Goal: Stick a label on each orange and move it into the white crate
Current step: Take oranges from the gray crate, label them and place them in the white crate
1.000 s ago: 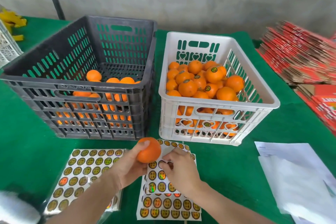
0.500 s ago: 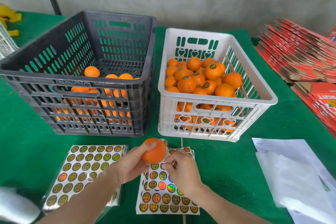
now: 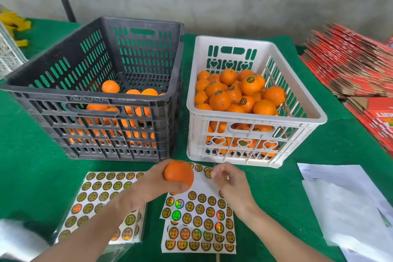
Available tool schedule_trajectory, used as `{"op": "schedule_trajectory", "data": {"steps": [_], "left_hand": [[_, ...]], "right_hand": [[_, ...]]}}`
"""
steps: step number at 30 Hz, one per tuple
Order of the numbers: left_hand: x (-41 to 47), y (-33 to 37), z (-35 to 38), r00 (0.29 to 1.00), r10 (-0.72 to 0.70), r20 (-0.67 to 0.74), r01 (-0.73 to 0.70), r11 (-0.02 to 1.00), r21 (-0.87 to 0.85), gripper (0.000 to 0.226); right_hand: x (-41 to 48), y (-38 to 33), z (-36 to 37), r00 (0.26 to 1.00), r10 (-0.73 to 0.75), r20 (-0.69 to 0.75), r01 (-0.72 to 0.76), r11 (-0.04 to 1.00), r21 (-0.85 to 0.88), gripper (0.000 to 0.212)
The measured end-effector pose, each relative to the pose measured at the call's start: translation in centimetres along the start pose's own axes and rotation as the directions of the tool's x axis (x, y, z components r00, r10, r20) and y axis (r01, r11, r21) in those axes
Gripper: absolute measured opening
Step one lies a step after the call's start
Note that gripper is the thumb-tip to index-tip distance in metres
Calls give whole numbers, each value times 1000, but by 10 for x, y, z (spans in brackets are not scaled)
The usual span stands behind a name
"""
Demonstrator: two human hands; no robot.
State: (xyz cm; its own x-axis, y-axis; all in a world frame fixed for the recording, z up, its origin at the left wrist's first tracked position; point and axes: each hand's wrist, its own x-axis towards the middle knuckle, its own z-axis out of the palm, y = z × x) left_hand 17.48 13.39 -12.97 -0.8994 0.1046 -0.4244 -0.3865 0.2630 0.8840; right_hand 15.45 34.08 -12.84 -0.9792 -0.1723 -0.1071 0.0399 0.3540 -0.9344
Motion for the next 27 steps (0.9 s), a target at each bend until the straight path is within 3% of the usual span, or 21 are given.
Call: {"op": "schedule_trajectory", "data": {"steps": [5, 9, 13, 20, 24, 27], "left_hand": [[-1, 11, 3, 991, 59, 121, 6, 879, -476, 88], [0, 23, 6, 985, 48, 167, 83, 715, -694, 96], [-1, 33, 8, 981, 69, 181, 81, 700, -709, 97], [-4, 39, 11, 976, 82, 203, 85, 711, -698, 89], [-9, 42, 14, 977, 89, 193, 82, 679, -729, 67], [-9, 44, 15, 980, 94, 176, 65, 682, -728, 62]], "right_hand": [[8, -44, -15, 979, -116, 168, 101, 990, 95, 25], [2, -70, -20, 924, -221, 313, 245, 969, -39, 22], [0, -84, -17, 897, -261, 357, 355, 906, -230, 24], [1, -83, -12, 874, -330, 356, 462, 790, -403, 20], [-2, -81, -8, 872, -387, 300, 487, 751, -446, 15], [-5, -79, -5, 871, -430, 236, 490, 733, -471, 17]]}}
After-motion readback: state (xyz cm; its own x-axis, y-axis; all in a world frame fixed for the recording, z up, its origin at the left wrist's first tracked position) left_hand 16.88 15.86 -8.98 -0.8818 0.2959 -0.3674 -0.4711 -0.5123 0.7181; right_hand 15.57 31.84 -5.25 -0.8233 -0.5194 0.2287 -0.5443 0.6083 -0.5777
